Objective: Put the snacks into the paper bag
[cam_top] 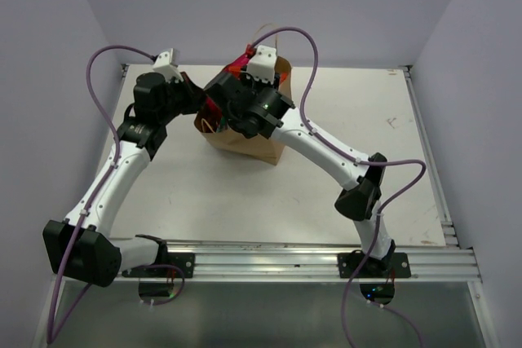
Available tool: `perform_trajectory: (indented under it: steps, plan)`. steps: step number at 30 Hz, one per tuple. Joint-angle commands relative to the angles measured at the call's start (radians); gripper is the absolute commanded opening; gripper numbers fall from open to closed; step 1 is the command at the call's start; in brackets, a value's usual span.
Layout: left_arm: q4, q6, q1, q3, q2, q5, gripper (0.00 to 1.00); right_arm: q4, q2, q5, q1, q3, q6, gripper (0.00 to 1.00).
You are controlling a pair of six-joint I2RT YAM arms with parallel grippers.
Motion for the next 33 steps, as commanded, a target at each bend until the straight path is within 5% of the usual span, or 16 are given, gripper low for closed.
perform_trajectory:
  steps: [1, 33]
  plan:
    - [0.039, -0.015, 0.000, -0.017, -0.023, 0.035, 0.00, -0.012, -0.082, 0.091, 0.017, 0.028, 0.008, 0.46]
    - [0.026, -0.007, 0.000, -0.011, -0.037, 0.026, 0.00, -0.006, -0.051, -0.013, -0.042, -0.127, 0.120, 0.47]
